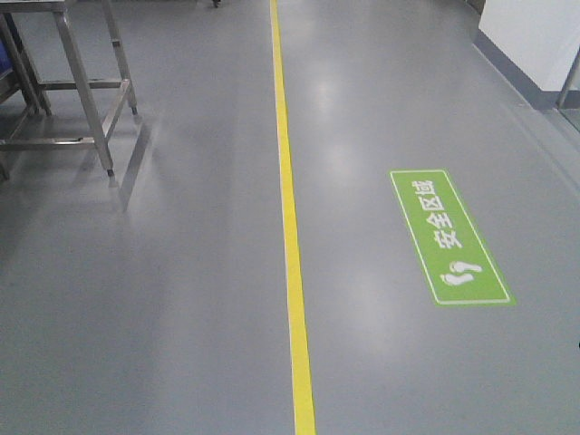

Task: Move and align brake pads A on conveyor
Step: 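Drive along the yellow floor line with both grippers empty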

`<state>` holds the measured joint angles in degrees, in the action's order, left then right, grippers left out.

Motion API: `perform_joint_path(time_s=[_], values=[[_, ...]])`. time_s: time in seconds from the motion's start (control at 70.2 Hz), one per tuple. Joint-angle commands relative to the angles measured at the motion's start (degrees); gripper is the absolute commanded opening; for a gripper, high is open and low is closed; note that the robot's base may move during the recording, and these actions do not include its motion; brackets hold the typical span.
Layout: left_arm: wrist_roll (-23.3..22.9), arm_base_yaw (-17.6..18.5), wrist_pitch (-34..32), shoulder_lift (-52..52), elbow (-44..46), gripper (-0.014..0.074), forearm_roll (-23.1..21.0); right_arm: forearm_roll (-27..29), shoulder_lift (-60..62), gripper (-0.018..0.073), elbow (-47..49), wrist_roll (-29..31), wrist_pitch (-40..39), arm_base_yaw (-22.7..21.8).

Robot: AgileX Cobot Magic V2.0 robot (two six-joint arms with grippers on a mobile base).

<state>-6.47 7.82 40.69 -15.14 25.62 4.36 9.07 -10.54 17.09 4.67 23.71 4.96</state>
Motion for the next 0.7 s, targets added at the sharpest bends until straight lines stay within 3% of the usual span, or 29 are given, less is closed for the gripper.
perform_joint_path(time_s=[0.0, 0.684], values=[[-0.3, 0.2, -3.9, -0.5, 1.4, 0.0393, 0.0, 0.1, -0.6, 0.0470, 1.4, 0.4, -4.4, -0.1], [-0.3, 0.2, -3.9, -0.5, 1.4, 0.0393, 0.0, 0.1, -0.6, 0.0470, 1.4, 0.4, -4.4, -0.1]])
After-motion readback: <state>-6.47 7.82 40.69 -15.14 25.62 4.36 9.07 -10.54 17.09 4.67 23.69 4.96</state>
